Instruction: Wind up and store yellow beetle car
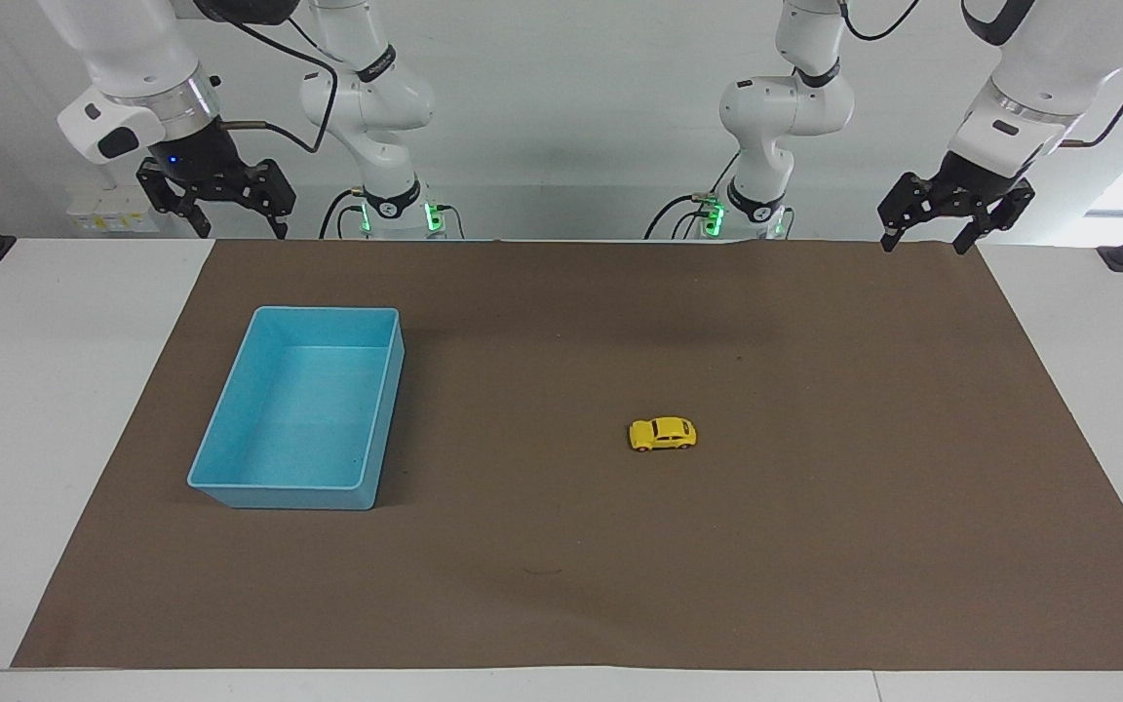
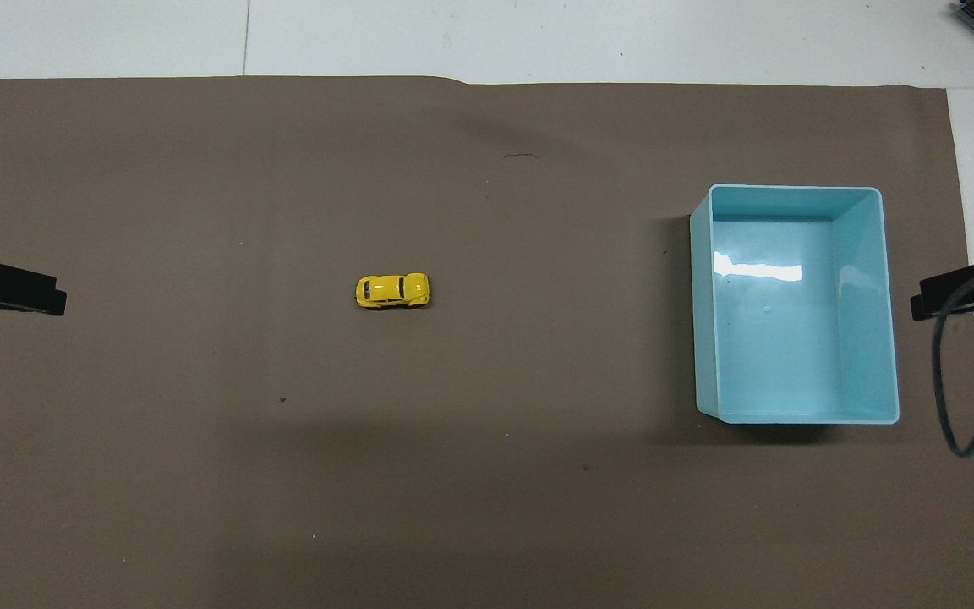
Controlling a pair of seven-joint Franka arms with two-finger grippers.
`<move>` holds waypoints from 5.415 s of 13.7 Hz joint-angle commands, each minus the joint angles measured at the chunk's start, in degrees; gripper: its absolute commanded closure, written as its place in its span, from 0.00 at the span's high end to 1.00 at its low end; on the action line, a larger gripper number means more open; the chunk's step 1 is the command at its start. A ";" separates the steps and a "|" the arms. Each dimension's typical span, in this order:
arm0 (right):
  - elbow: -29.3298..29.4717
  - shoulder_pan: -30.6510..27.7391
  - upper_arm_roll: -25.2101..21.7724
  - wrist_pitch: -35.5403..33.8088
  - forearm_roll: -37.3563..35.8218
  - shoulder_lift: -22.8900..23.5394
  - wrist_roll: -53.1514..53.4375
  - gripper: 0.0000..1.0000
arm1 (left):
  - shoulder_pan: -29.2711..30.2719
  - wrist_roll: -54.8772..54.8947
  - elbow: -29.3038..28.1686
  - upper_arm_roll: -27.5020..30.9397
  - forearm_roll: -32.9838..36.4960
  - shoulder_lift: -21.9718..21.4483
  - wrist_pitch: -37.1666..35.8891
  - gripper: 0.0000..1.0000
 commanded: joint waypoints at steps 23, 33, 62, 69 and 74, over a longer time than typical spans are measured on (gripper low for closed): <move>0.06 -1.07 0.78 -0.50 0.83 -0.45 0.21 1.00 | 0.29 -10.12 -0.48 -0.23 -0.06 -0.96 -1.22 1.00; 0.06 -1.15 0.78 -0.59 0.83 -0.45 0.21 1.00 | 0.64 -23.83 -0.74 -0.23 -0.06 -1.22 -2.54 1.00; 0.14 -1.15 0.78 -0.50 0.83 -0.45 0.21 1.00 | -8.94 -92.73 -13.05 -0.75 -1.73 1.31 13.80 1.00; 0.14 -1.15 0.78 -0.50 0.83 -0.45 0.21 1.00 | -13.95 -105.14 -13.14 -0.75 -1.73 7.83 23.47 1.00; 0.06 -1.15 0.78 -0.50 0.83 -0.45 0.21 1.00 | -19.38 -112.06 -12.78 -0.67 -1.64 14.57 28.36 1.00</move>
